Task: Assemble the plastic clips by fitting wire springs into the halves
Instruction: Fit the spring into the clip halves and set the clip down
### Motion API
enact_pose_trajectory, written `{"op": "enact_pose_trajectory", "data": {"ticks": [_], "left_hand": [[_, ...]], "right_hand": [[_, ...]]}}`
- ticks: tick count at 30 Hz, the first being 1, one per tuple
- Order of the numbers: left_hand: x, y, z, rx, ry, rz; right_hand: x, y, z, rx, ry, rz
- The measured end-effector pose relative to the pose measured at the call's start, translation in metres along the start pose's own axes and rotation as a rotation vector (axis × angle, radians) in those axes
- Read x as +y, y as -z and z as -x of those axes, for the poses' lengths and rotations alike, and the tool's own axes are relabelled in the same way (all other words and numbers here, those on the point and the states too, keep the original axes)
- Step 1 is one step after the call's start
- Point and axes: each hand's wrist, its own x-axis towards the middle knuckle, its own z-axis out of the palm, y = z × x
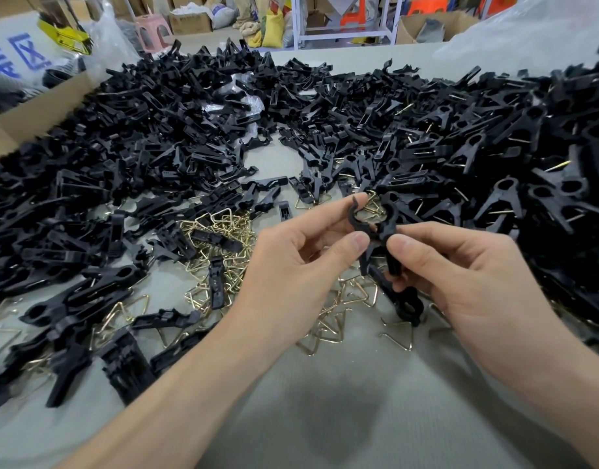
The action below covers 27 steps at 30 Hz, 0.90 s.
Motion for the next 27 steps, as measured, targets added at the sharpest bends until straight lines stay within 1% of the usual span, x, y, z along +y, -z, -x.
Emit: {"op": "enact_pose_trajectory", "data": {"ticks": [7,11,17,22,27], "left_hand": [[0.000,0.002,0.000,-0.034,-0.038,-0.051],[0.001,0.003,0.000,-0.042,-0.017,-0.052],[0.004,0.002,-0.001,-0.047,-0.002,-0.088],[0.009,0.005,-0.002,-0.109,0.072,-0.038],[0.005,0.012,-0.002,-0.191,0.182,0.033]], "right_hand": [[-0.006,-0.001,0.003,0.027,0.106,0.197],[-0.004,0.000,0.002,0.019,0.151,0.299],[-0.003,0.004,0.001,-0.011,0.159,0.346],[-0.008,0.005,-0.001,-0.070,0.162,0.409],[-0.010,0.008,-0.002,-0.178,0.158,0.473]]}}
